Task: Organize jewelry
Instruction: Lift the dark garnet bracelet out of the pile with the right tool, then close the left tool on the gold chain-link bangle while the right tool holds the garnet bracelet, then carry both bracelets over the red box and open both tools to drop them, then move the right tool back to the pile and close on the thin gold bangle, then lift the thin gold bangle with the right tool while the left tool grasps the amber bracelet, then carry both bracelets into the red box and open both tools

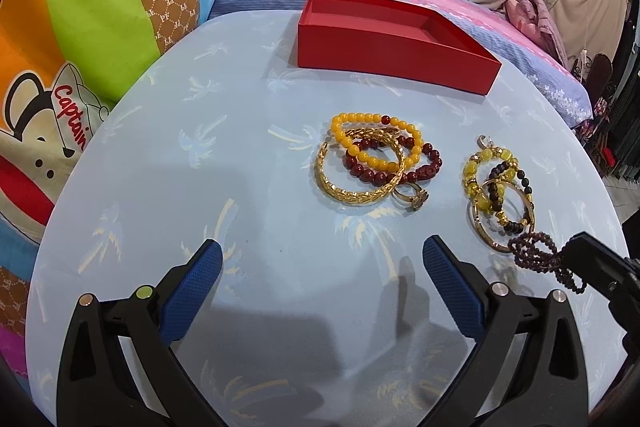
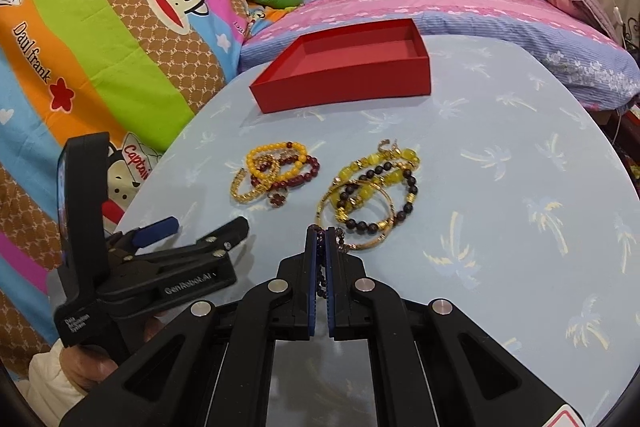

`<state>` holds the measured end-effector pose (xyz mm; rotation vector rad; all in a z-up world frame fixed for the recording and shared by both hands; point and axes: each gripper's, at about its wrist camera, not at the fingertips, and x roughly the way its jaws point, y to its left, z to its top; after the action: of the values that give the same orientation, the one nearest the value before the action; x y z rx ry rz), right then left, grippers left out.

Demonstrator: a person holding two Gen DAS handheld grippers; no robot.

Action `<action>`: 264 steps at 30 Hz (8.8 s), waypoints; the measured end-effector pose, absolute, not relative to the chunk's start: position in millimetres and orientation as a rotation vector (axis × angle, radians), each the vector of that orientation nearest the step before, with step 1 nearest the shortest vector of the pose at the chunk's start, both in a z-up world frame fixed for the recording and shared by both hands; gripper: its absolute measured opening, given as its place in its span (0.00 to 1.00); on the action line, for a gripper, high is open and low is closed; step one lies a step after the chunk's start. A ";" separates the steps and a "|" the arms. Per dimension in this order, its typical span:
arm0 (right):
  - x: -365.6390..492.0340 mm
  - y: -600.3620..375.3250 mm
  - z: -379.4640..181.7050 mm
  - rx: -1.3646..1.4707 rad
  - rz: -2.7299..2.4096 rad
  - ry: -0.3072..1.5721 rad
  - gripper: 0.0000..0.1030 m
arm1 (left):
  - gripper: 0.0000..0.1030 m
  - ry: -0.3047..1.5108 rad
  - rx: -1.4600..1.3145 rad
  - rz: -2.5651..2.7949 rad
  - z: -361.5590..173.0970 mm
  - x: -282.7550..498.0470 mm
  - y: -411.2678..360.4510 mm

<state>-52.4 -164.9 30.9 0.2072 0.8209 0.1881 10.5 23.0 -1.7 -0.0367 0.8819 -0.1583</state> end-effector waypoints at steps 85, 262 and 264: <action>103.6 -194.3 107.7 0.192 0.245 0.686 0.04 | 0.51 0.743 -0.064 -0.330 96.0 114.0 0.9; 15.4 -194.8 41.2 0.324 0.207 0.825 0.04 | 0.07 0.830 -0.121 -0.323 48.1 66.3 -2.2; 14.4 -198.8 45.2 0.350 0.217 0.819 0.04 | 0.07 0.822 -0.119 -0.332 53.5 62.8 -4.1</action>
<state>14.4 -198.8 45.2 0.3505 0.8192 0.2168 62.8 -4.1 53.5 -0.1193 0.8216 -0.3324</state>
